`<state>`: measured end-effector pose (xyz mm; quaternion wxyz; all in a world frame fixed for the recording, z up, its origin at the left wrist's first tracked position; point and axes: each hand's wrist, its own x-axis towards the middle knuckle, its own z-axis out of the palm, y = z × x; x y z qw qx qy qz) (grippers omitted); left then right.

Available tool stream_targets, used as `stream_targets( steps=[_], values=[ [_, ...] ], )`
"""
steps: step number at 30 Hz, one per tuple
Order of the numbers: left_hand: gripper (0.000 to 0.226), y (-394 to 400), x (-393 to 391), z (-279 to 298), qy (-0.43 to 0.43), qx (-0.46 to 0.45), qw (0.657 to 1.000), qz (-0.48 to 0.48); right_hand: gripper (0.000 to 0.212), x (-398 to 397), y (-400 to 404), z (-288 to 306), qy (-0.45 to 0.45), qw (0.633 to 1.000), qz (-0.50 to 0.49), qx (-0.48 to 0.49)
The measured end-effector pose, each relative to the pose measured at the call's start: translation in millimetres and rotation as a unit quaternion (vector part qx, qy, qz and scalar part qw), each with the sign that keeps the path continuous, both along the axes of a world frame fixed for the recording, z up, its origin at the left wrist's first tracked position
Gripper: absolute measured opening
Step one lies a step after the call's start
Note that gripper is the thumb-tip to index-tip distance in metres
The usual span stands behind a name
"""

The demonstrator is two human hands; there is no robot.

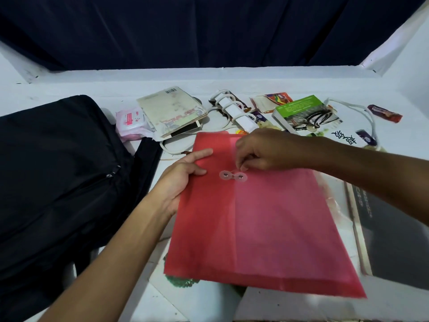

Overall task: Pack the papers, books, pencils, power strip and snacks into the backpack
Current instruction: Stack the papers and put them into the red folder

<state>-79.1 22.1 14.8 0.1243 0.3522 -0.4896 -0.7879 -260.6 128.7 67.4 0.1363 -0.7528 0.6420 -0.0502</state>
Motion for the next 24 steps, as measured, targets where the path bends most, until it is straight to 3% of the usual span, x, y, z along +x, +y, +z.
stream_targets(
  steps=[4,7,12,16,24],
  values=[
    [0.054,-3,1,2,0.012,0.012,1.0,0.019,0.019,13,18,12,0.149,0.988,0.04,-0.01],
    [0.054,-3,1,3,0.013,0.013,1.0,0.017,0.014,26,24,15,0.19,0.98,0.049,0.001],
    [0.053,1,-4,5,0.013,0.015,1.0,0.004,0.016,44,18,16,0.184,0.98,0.077,0.004],
    [0.049,9,-9,8,0.032,0.019,0.999,-0.022,0.011,50,-6,15,0.075,0.993,0.083,0.026],
    [0.052,6,2,4,0.027,0.004,0.999,-0.021,0.012,20,-17,10,0.032,0.999,-0.018,0.033]
  ],
)
